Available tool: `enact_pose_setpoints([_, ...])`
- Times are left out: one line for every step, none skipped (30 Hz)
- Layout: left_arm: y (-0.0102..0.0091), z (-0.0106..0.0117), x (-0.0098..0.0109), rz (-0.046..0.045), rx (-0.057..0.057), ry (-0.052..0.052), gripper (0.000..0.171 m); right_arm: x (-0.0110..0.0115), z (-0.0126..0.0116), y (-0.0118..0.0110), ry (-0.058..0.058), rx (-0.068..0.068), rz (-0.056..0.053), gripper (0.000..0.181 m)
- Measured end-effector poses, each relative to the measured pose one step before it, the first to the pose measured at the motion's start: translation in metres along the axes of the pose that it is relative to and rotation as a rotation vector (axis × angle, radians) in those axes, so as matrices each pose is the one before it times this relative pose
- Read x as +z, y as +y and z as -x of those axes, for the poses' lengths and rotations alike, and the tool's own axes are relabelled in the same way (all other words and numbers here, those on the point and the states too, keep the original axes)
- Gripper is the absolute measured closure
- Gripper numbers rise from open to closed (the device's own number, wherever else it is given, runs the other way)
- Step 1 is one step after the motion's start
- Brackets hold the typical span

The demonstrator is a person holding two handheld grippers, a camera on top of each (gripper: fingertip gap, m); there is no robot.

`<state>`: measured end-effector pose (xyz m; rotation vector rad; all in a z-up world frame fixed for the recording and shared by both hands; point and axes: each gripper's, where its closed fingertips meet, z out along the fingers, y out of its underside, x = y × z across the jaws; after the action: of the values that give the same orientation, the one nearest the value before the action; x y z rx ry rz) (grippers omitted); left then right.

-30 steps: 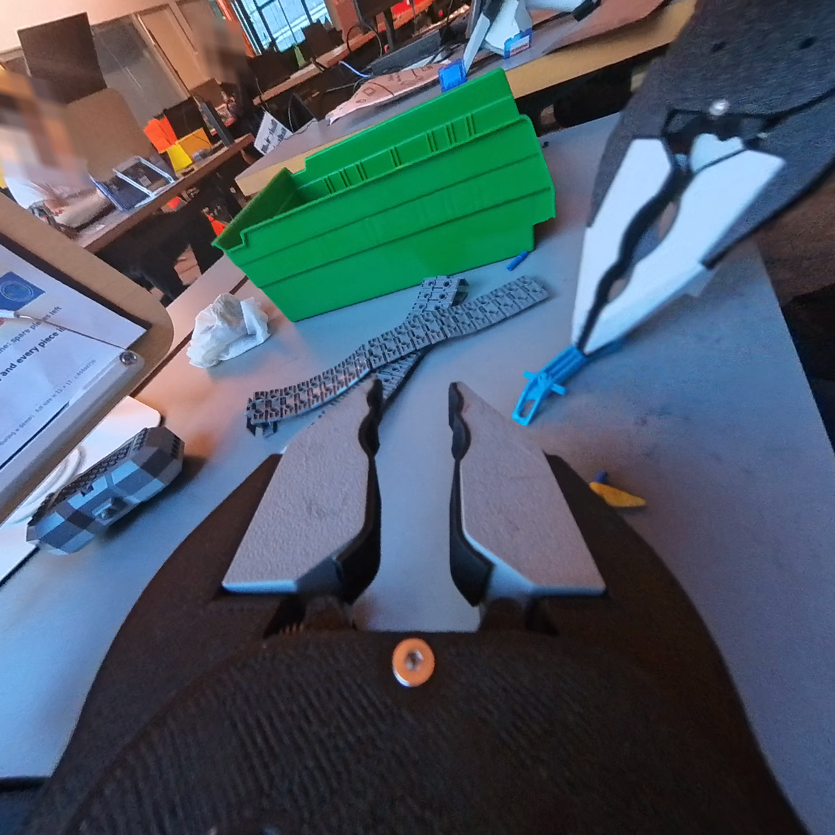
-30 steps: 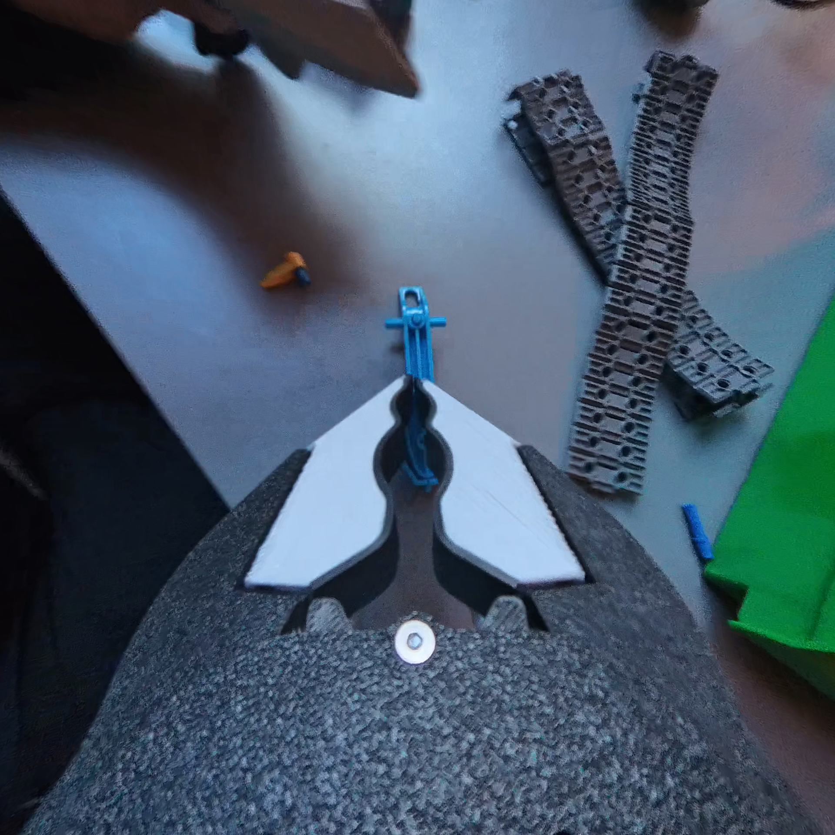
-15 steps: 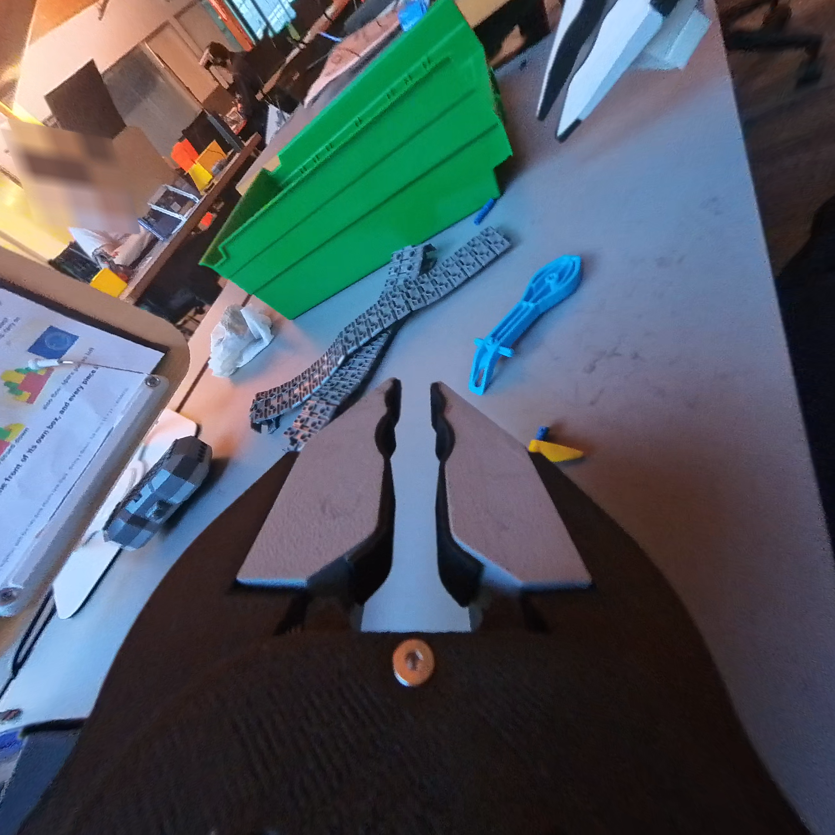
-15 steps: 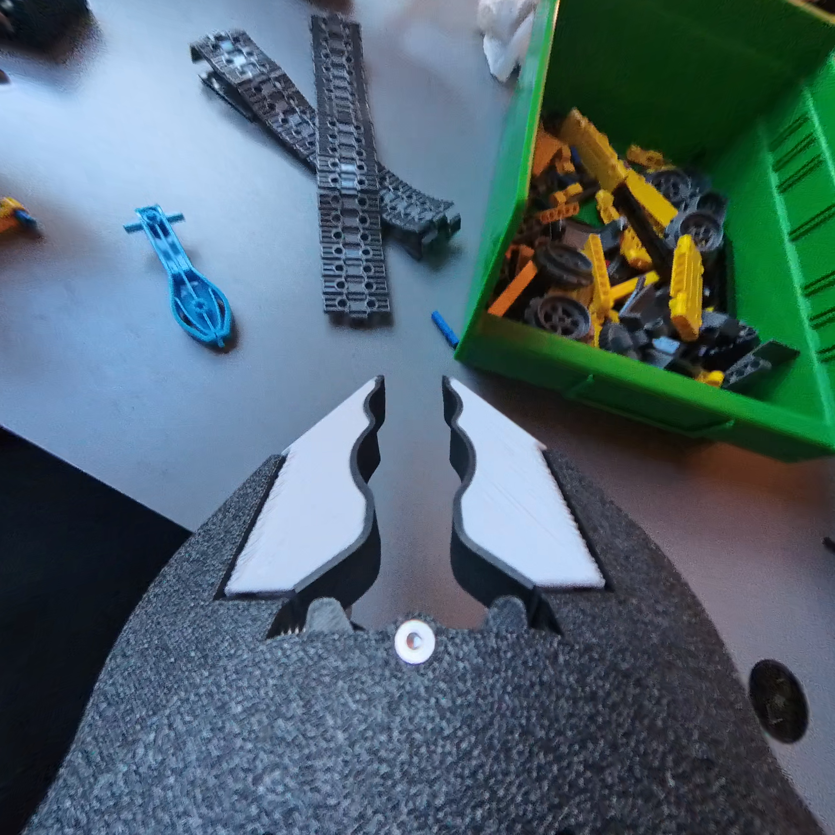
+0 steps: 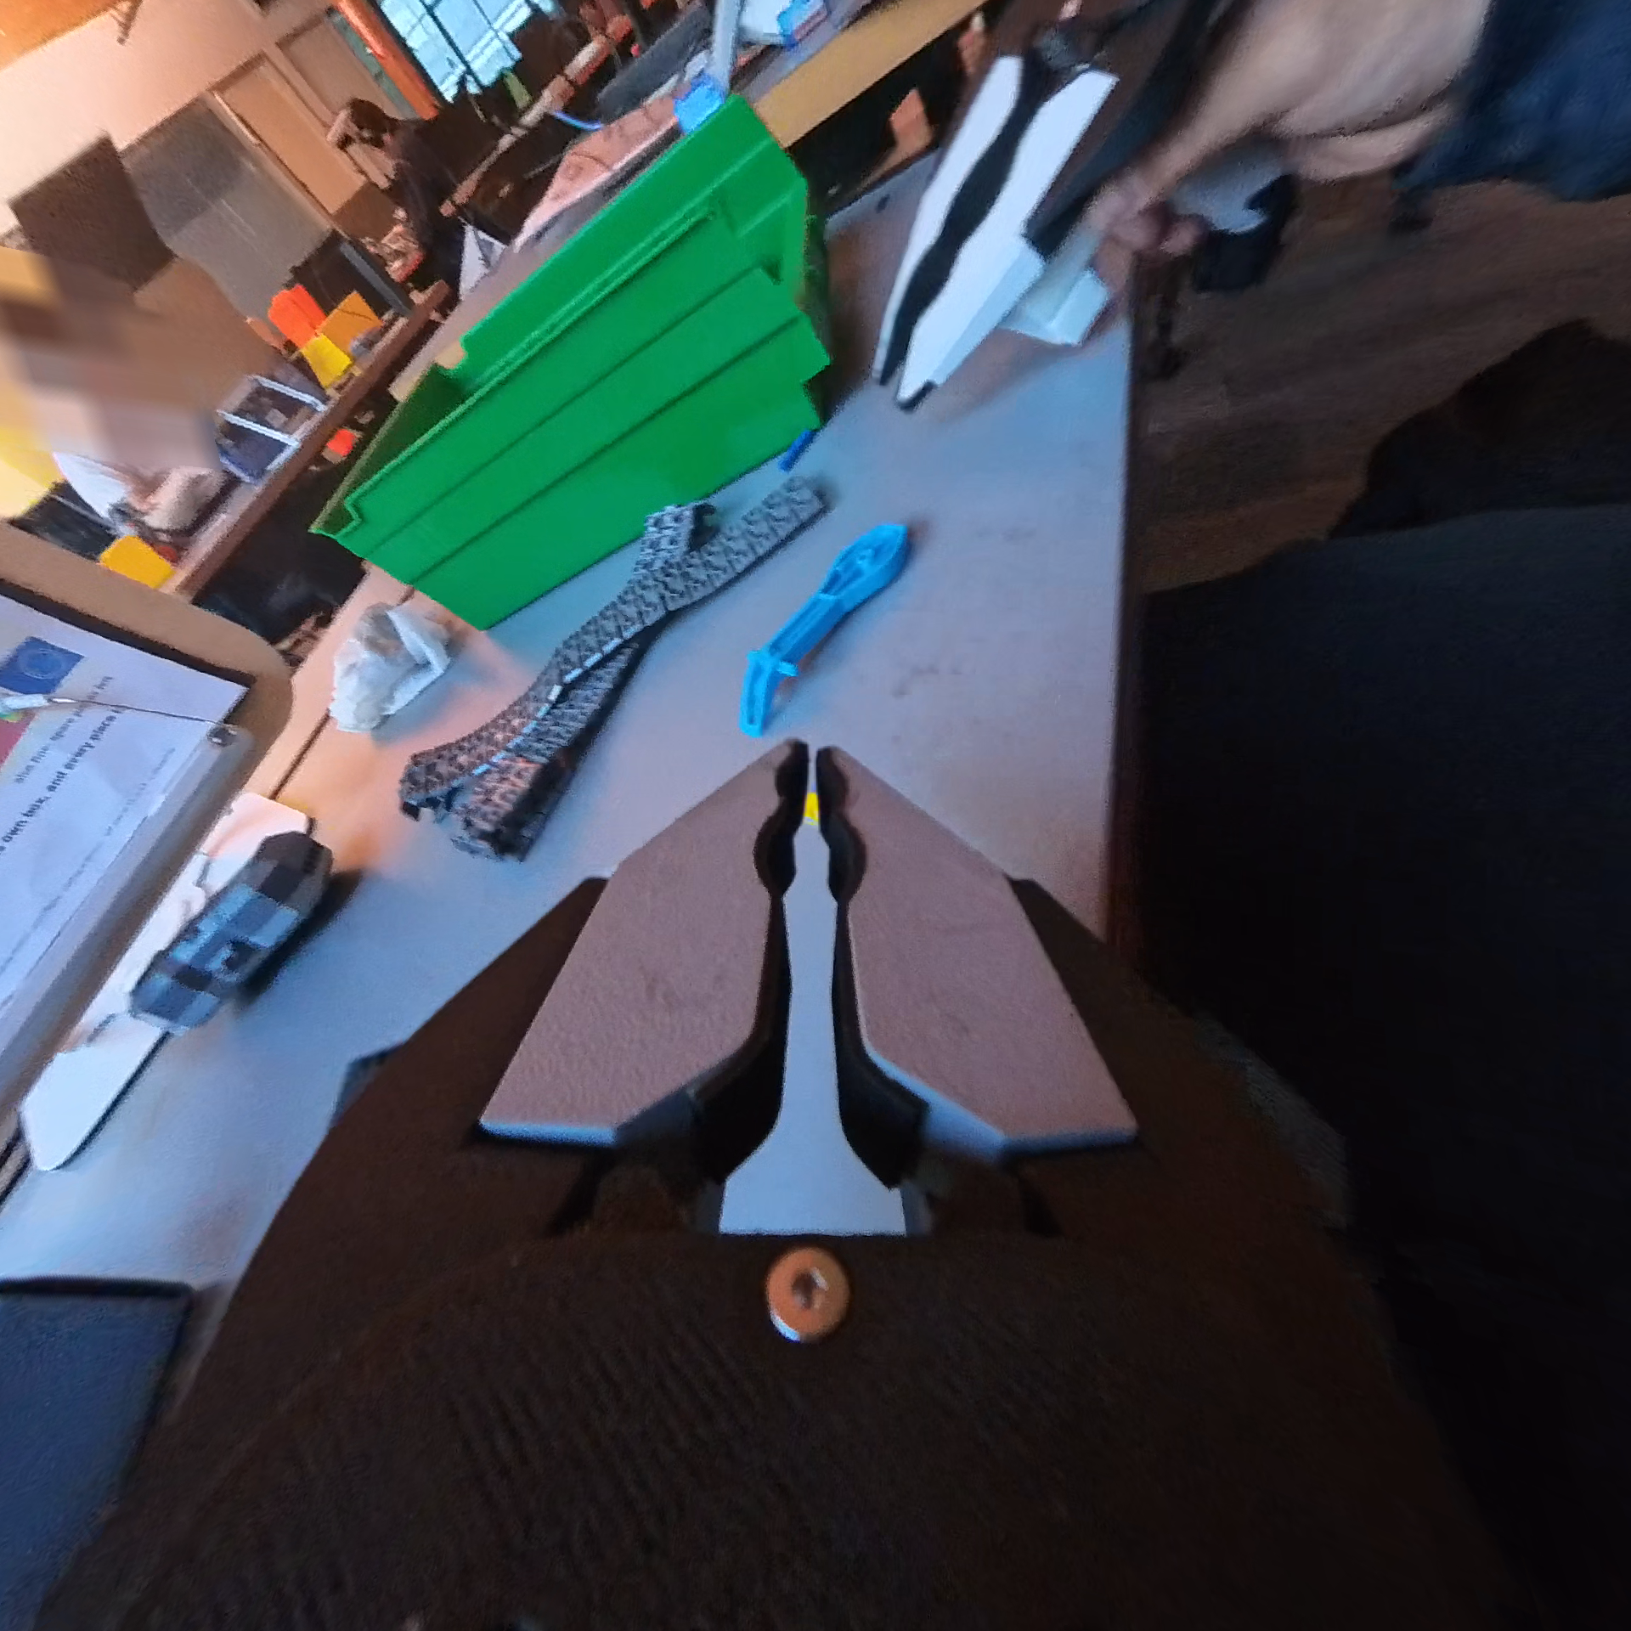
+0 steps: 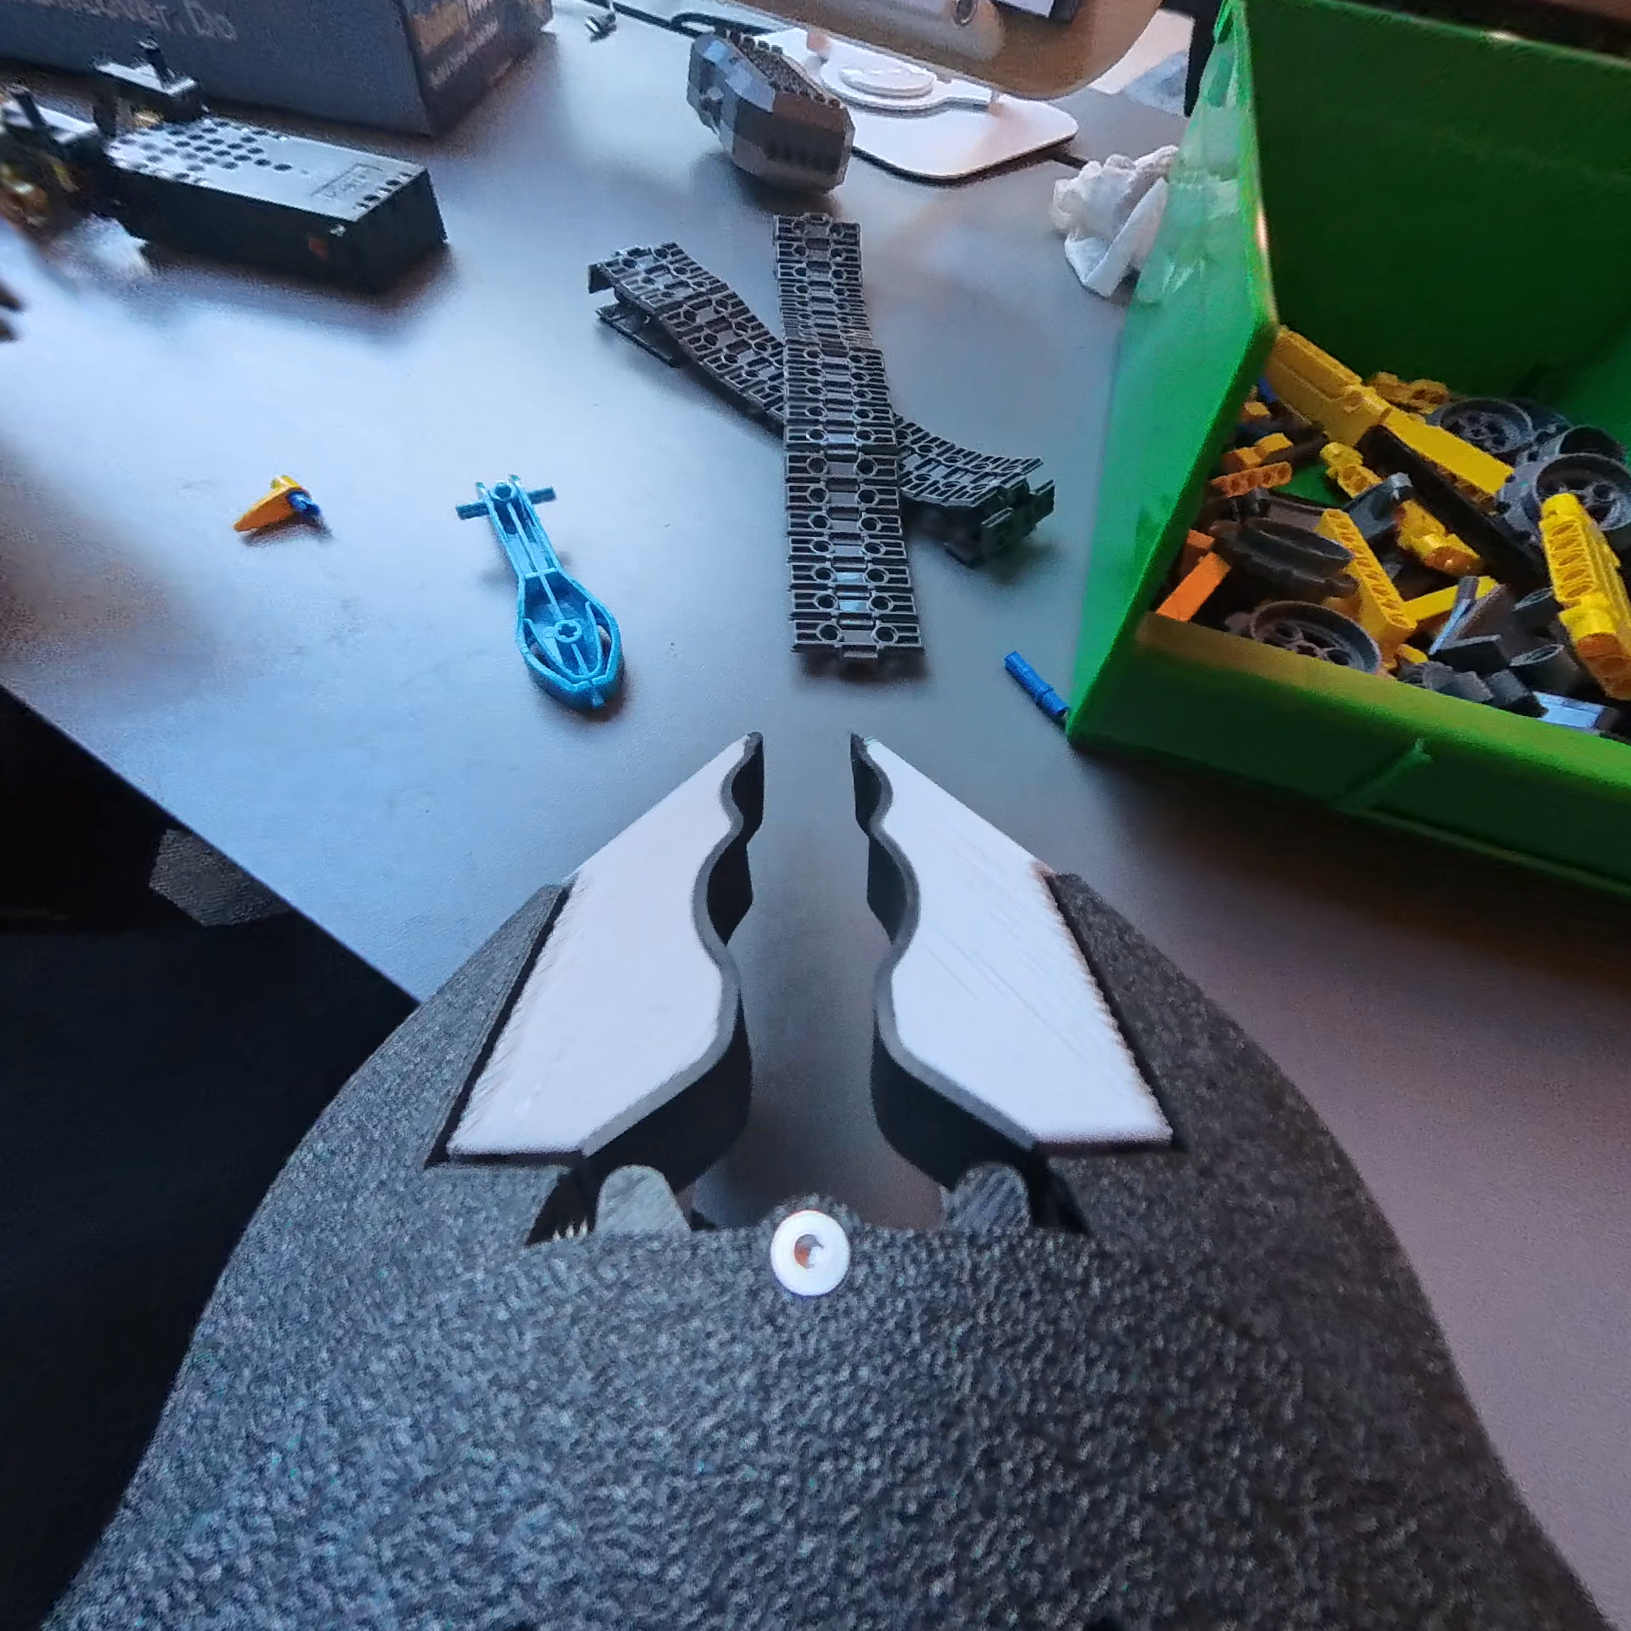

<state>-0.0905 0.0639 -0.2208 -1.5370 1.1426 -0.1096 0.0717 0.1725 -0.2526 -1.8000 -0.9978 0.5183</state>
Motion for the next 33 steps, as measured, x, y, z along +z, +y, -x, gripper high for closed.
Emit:
enact_pose_setpoints([-0.0004, -0.00657, -0.00805, -0.00044, -0.0157, 0.0168, 0.171, -0.003, 0.00181, -0.00522, -0.0032, -0.007, -0.0065, 0.164])
enact_pose_setpoints([0.00159, -0.00338, -0.00759, 0.00701, -0.0143, 0.0014, 0.171, -0.00325, 0.00187, -0.00774, -0.0018, -0.0084, -0.016, 0.162])
enact_pose_setpoints([0.00205, -0.00155, -0.00722, 0.00609, -0.0165, -0.0034, 0.171, -0.00269, 0.00227, -0.00884, -0.0038, -0.0042, -0.0215, 0.161])
enact_pose_setpoints([0.00101, -0.00125, -0.00719, -0.00416, -0.0136, -0.0001, 0.17, -0.00158, 0.00372, -0.00914, -0.0136, 0.0041, -0.0228, 0.16])
enact_pose_setpoints([0.00068, -0.00018, -0.00671, -0.00761, -0.0087, -0.003, 0.17, -0.00039, 0.00562, -0.00849, -0.0262, 0.0146, -0.0216, 0.159])
enact_pose_setpoints([0.0015, 0.00071, -0.00549, -0.00274, -0.0095, -0.0047, 0.17, 0.0008, 0.00721, -0.00779, -0.035, 0.0247, -0.0189, 0.157])
enact_pose_setpoints([0.00254, 0.00037, -0.00429, 0.0048, -0.0143, 0.0005, 0.17, 0.00181, 0.00867, -0.00697, -0.042, 0.0297, -0.0179, 0.156])
enact_pose_setpoints([0.00294, -0.00015, -0.00322, 0.00849, -0.0196, 0.0064, 0.168, 0.00278, 0.01043, -0.00649, -0.0486, 0.0257, -0.0171, 0.154])
enact_pose_setpoints([0.00303, -0.0003, -0.00242, 0.00526, -0.0161, 0.0052, 0.168, 0.0038, 0.01034, -0.00546, -0.0452, 0.0142, -0.014, 0.152])
enact_pose_setpoints([0.00255, 0.0012, -0.002, 0.00336, -0.003, -0.0076, 0.168, 0.0049, 0.00855, -0.00433, -0.0324, 0.0011, -0.0087, 0.152])
enact_pose_setpoints([0.00014, 0.00182, -0.00183, -0.00507, 0.0026, -0.0127, 0.168, 0.00589, 0.00702, -0.00312, -0.0228, -0.0081, -0.0011, 0.152])
enact_pose_setpoints([-0.00161, -0.00007, -0.00135, -0.01446, -0.0007, 0.0007, 0.169, 0.00681, 0.00619, -0.00175, -0.0211, -0.0131, 0.0074, 0.152])
enact_pose_setpoints([-0.00047, 0.00065, -0.00054, -0.00496, -0.0043, -0.0016, 0.17, 0.00775, 0.00555, -0.00061, -0.0218, -0.0147, 0.015, 0.151])
enact_pose_setpoints([0.00039, 0.00021, 0.00012, 0.00194, -0.0056, 0.0029, 0.17, 0.00845, 0.00461, 0.00026, -0.0219, -0.0138, 0.021, 0.15])
enact_pose_setpoints([0.00086, 0.00018, 0.00068, 0.00598, -0.006, 0.005, 0.17, 0.00862, 0.00391, 0.00011, -0.0209, -0.0141, 0.0234, 0.15])
enact_pose_setpoints([0.00125, 0.00039, 0.00101, 0.00912, -0.0091, 0.005, 0.171, 0.0086, 0.00297, -0.00079, -0.0178, -0.0166, 0.0217, 0.15])
enact_pose_setpoints([0.00159, 0.00023, 0.00136, 0.01306, -0.0117, 0.0084, 0.171, 0.00816, 0.00279, -0.00181, -0.0172, -0.0212, 0.017, 0.15])
enact_pose_setpoints([0.00193, 0.00053, 0.00138, 0.01497, -0.0132, 0.0073, 0.171, 0.00782, 0.00172, -0.00218, -0.0133, -0.0273, 0.0134, 0.149])
enact_pose_setpoints([0.00159, 0.00119, 0.00112, 0.01246, -0.014, 0.0023, 0.169, 0.00746, -0.00075, -0.00172, -0.0003, -0.0323, 0.0113, 0.148])
enact_pose_setpoints([0.00096, 0.00201, 0.00064, 0.00717, -0.015, -0.0041, 0.168, 0.00715, -0.00235, -0.00127, 0.0067, -0.0337, 0.0059, 0.148])
enact_pose_setpoints([0.00017, 0.00228, 0.00006, 0.0002, -0.0168, -0.0053, 0.168, 0.00689, -0.00143, -0.00072, 0.0013, -0.0296, -0.0027, 0.148])
enact_pose_setpoints([-0.00048, 0.00224, -0.00052, -0.00499, -0.0164, -0.0041, 0.168, 0.00656, 0.0002, 0.00004, -0.0069, -0.0206, -0.0092, 0.149])
enact_pose_setpoints([-0.00076, 0.00104, -0.00074, -0.00732, -0.0127, 0.0022, 0.168, 0.00591, 0.00222, 0.00184, -0.0144, -0.0111, -0.0083, 0.149])
enact_pose_setpoints([-0.00074, 0.00064, -0.00079, -0.00711, -0.0084, 0.0024, 0.168, 0.00542, 0.00257, 0.00488, -0.0139, -0.01, -0.0003, 0.15])
enact_pose_setpoints([-0.00071, 0.00073, -0.00073, -0.00703, -0.0041, -0.0026, 0.168, 0.004, 0.00119, 0.00685, -0.0061, -0.02, 0.0209, 0.152])
enact_pose_setpoints([-0.00072, 0.00015, -0.00063, -0.00631, 0.0004, -0.0023, 0.168, 0.00226, 0.00045, 0.00513, -0.007, -0.0189, 0.0284, 0.155])
enact_pose_setpoints([-0.00045, -0.0001, -0.00033, -0.00338, 0.0044, -0.0021, 0.168, 0.00089, 0.00088, 0.0015, -0.012, -0.0033, 0.009, 0.155])
enact_pose_setpoints([0.00005, -0.00049, 0.00009, 0.00039, 0.0052, -0.0008, 0.169, -0.00002, 0.0003, -0.0003, -0.0084, 0.0051, -0.0025, 0.155])
enact_pose_setpoints([0.00064, -0.00067, 0.00048, 0.00527, 0.0057, 0.0007, 0.169, -0.00061, -0.0002, -0.00064, -0.0039, 0.0056, -0.006, 0.155])
enact_pose_setpoints([0.00107, -0.00079, 0.00098, 0.00933, 0.0062, 0.0011, 0.169, -0.00089, -0.00019, -0.00111, -0.0023, 0.004, -0.0091, 0.155])
enact_pose_setpoints([0.00133, -0.00101, 0.0011, 0.01047, 0.0071, 0.0028, 0.168, -0.00119, -0.00002, -0.00122, -0.0017, 0.0023, -0.0108, 0.155])
enact_pose_setpoints([0.00111, -0.00123, 0.00101, 0.00959, 0.0085, 0.0022, 0.167, -0.00107, 0.00027, -0.00127, -0.0028, 0.0011, -0.0103, 0.155])
enact_pose_setpoints([0.00107, -0.00091, 0.00095, 0.00948, 0.0093, -0.0001, 0.167, -0.00096, 0.00033, -0.00108, -0.0028, 0.0003, -0.0088, 0.155])
